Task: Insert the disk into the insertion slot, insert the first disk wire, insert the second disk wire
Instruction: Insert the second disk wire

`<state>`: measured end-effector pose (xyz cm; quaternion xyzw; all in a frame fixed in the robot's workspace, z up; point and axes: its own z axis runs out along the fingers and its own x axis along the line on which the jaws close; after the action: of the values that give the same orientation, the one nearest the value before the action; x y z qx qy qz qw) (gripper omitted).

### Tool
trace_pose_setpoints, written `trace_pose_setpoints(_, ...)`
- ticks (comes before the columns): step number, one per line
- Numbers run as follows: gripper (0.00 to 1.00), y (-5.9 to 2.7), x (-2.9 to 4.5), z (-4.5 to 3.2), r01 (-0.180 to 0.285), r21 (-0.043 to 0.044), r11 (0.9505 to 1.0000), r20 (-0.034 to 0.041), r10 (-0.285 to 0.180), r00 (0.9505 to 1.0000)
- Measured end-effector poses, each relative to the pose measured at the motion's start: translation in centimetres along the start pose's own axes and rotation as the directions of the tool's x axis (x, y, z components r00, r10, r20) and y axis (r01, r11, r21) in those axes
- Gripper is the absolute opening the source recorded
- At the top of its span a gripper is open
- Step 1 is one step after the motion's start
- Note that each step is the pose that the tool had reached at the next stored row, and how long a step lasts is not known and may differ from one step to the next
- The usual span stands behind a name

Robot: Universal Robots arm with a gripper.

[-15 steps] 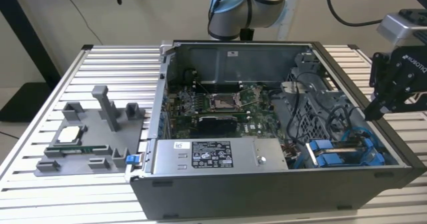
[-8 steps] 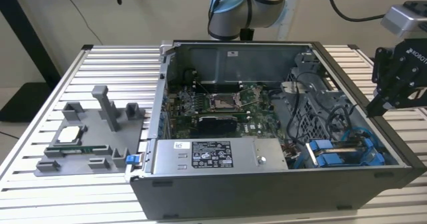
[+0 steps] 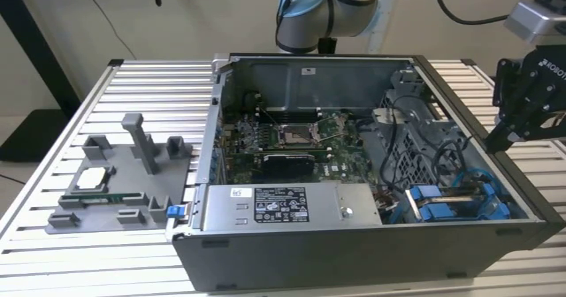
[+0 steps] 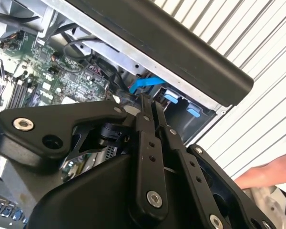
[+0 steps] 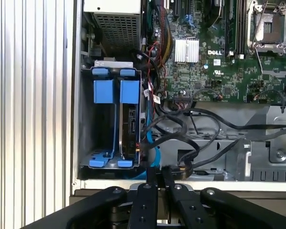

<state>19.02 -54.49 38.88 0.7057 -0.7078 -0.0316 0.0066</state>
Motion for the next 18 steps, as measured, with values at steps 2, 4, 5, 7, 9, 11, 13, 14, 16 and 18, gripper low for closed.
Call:
trace_pose_setpoints(2, 0.0, 0.31, 0.02, -0.03, 0.0, 0.0014, 1.0, 0.0, 0.0, 1.0)
trace_pose_setpoints(4, 0.0, 0.63, 0.04, -0.03, 0.0, 0.0033, 1.0, 0.0001, 0.0, 1.0)
trace_pose_setpoints(5, 0.0, 0.78, 0.05, -0.03, 0.001, 0.0043, 1.0, 0.0003, -0.001, 1.0)
trace_pose_setpoints(7, 0.0, 1.07, 0.07, -0.11, 0.001, 0.006, 1.0, 0.0005, -0.001, 1.0)
trace_pose_setpoints(9, 0.0, 1.38, 0.07, -0.17, 0.001, 0.0078, 1.0, 0.0011, -0.001, 1.0)
trace_pose_setpoints(11, 0.0, 1.72, 0.08, -0.22, 0.001, 0.0098, 1.0, 0.0015, -0.001, 1.0)
trace_pose_setpoints(13, 0.0, 2.09, 0.1, -0.27, 0.002, 0.0119, 0.9999, 0.0016, -0.002, 1.0)
trace_pose_setpoints(14, 0.0, 2.27, 0.1, -0.28, 0.002, 0.0129, 0.9999, 0.0018, -0.002, 1.0)
trace_pose_setpoints(16, 0.0, 2.66, 0.11, -0.3, 0.002, 0.0148, 0.9999, 0.0018, -0.002, 1.0)
trace_pose_setpoints(18, 0.0, 3.04, 0.13, -0.32, 0.003, 0.0168, 0.9999, 0.0018, -0.003, 1.0)
